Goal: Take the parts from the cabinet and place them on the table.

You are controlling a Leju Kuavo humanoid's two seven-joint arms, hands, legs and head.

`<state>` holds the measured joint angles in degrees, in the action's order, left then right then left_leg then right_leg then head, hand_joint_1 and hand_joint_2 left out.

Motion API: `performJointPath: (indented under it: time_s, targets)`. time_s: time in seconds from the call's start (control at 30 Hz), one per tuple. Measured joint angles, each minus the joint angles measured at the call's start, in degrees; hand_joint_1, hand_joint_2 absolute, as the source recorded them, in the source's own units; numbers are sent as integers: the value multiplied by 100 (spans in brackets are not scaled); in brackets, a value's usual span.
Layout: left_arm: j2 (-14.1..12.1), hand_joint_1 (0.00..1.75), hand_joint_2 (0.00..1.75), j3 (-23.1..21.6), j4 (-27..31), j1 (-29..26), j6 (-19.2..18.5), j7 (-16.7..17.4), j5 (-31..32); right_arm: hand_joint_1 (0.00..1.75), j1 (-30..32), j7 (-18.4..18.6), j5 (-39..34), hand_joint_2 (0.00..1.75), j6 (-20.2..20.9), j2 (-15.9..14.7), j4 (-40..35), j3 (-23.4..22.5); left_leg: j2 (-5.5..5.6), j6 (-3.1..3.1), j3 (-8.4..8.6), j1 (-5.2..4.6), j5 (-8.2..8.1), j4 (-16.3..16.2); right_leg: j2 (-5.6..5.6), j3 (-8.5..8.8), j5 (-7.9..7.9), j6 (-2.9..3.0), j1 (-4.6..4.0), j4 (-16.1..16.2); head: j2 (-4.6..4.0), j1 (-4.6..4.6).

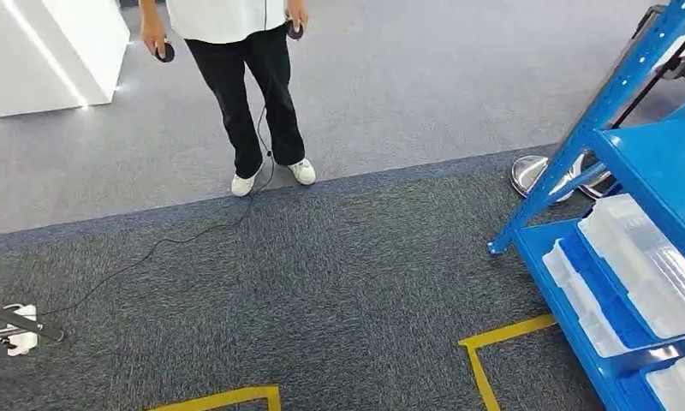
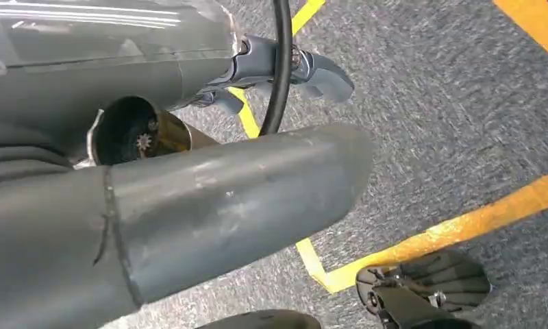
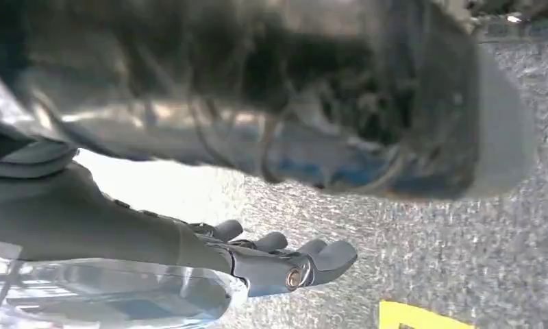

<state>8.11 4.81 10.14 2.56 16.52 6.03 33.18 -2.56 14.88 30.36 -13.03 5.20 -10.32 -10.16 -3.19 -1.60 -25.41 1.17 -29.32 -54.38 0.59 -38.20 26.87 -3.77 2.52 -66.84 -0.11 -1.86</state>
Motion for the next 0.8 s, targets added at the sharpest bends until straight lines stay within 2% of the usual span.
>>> performJointPath:
  time_s: [0.03, 0.07, 0.1, 0.13, 0.17, 0.2, 0.23, 0.27, 0.3, 0.33, 0.37, 0.4, 0.43, 0.47, 0.5, 0.53, 0.57, 0.6, 0.63, 0.7, 0.73, 0.77, 0.8]
  targets:
    - [0, 0, 0, 0, 0, 1, 0, 0, 2, 0, -3, 0, 0, 0, 0, -2, 0, -5, -36, 61, 8, 34, -83, -96, 137, 233, -267, -62, 45, 501, 0, -5]
    - [-11, 0, 0, 2, 0, -5, 0, 0, 4, 0, -15, 0, 0, 0, 2, 9, 0, -7, -67, 141, -40, 14, -175, -188, 348, 248, -87, -88, -23, 555, 0, -18]
    - [-28, 0, 0, 11, 0, 0, 7, 0, 4, 0, -23, 0, -2, 0, 7, 48, 0, -7, -88, 188, -62, -34, -276, -312, 321, 228, -98, 45, -22, 573, 0, -31]
    - [-28, 0, 0, 18, 0, 2, 15, 0, 4, 0, -29, 0, 0, 0, 2, 48, -2, -9, -123, 189, -44, -43, -298, -314, 237, 208, -54, 177, -24, 524, 0, -13]
    - [-28, 0, 0, 20, 0, 4, 17, 0, 7, 0, -27, 0, -2, 0, 0, 46, -2, -11, -165, 189, -15, -45, -306, -295, 215, 202, -28, 218, -39, 500, 0, -9]
    - [-26, 0, 0, 20, 0, 9, 15, -2, 7, 0, -20, 0, -4, 0, 0, 44, -2, -18, -192, 200, 27, -22, -315, -301, 149, 188, -18, 257, -54, 492, 0, -18]
    - [-22, 0, 0, 20, 2, 13, 15, -4, 9, 0, -23, 0, -4, 0, 0, 42, -2, -22, -214, 230, 10, 8, -358, -321, 89, 208, -21, 309, -59, 497, 0, -9]
    - [-20, 0, 0, 20, 2, 22, 15, -7, 11, 0, -24, 0, -4, 0, -2, 42, -2, -29, -22, 224, -21, 21, -491, -486, 45, 220, -15, 336, -70, 511, 0, -13]
    - [-17, 0, 0, 22, 2, 25, 17, -11, 11, 0, -34, 2, -7, 0, -2, 39, -2, -37, 120, 202, -189, 21, -676, -840, 3, 232, -17, 359, -80, 519, 0, -11]
    - [-17, 0, 0, 22, 2, 22, 17, -13, 13, 0, -46, 2, -9, 0, -2, 37, -2, -48, 193, 179, -476, 10, -899, -1369, -58, 233, -13, 386, -100, 526, 0, -13]
    - [-17, 0, 0, 24, 0, 18, 17, -13, 13, 0, -48, 2, -9, 0, -2, 39, -2, -55, 226, 160, -749, -1, -1079, -1852, -120, 234, -11, 409, -125, 526, 0, -9]
    - [-17, 0, 0, 24, 0, 7, 17, -13, 13, 0, -47, 2, -11, 0, -2, 39, -2, -59, 254, 131, -984, -10, -1148, -2219, -192, 240, -9, 419, -149, 526, 0, -11]
    - [-17, 0, 0, 24, 0, -6, 17, -13, 13, 0, -45, 2, -15, 0, -2, 39, -2, -61, 270, 92, -1115, -31, -1052, -2327, -276, 254, -6, 423, -168, 526, 0, -13]
    - [-17, 0, 0, 24, 0, -12, 17, -13, 13, 0, -41, 2, -15, 0, -2, 39, -2, -64, 282, 41, -1105, -62, -810, -2133, -356, 271, -4, 425, -177, 526, 0, -11]
    - [-17, 0, 0, 24, 0, -10, 17, -13, 13, 0, -42, 2, -17, 0, -2, 39, -2, -66, 313, -11, -976, -95, -484, -1699, -442, 288, -4, 425, -178, 528, 0, -13]
    - [-17, 0, 0, 24, 0, -7, 17, -13, 13, 0, -41, 2, -17, 0, -2, 39, -2, -66, 397, -59, -793, -121, -175, -1184, -514, 301, -5, 425, -174, 530, 0, -11]
    - [-24, 0, 0, 28, 0, -12, 20, -13, 13, 0, -40, 2, -18, 0, -2, 50, -2, -68, 646, -110, -633, -147, 44, -712, -578, 298, -8, 420, -157, 536, 0, -13]
    - [-31, 0, 0, 33, 0, -20, 20, -13, 13, 0, -46, 2, -17, 0, -2, 61, -2, -68, 845, -120, -609, -153, 4, -593, -634, 285, -17, 395, -178, 521, 0, -13]
    - [-31, 0, 0, 33, 0, -9, 20, -13, 13, 0, -45, 0, -17, 0, -2, 63, -2, -68, 746, -100, -605, -160, 25, -569, -694, 272, -38, 362, -150, 542, 0, -7]
    - [-31, 0, 0, 33, 0, 10, 22, -11, 13, 0, -18, 2, -17, 0, 0, 63, 0, -68, 674, -102, -578, -181, 35, -556, -794, 269, -80, 277, -123, 603, 0, -11]
    - [-17, 0, 0, 33, 2, 11, 22, -13, 15, 0, -3, 2, -17, 0, -2, 61, 0, -68, 602, -110, -537, -144, 106, -440, -839, 255, -110, 228, -155, 641, 0, -13]
    - [-13, 0, 0, 33, 2, 20, 24, -13, 17, 0, -10, 2, -17, 0, -4, 59, 0, -68, 513, -117, -504, -105, 173, -338, -594, 259, -55, 242, -156, 578, 0, -13]
    - [-13, 0, 0, 35, 2, 19, 28, -15, 17, 0, -14, 2, -17, 0, -11, 57, 0, -68, 467, -153, -495, -116, 197, -295, -323, 171, 118, 229, -189, 407, 0, -26]
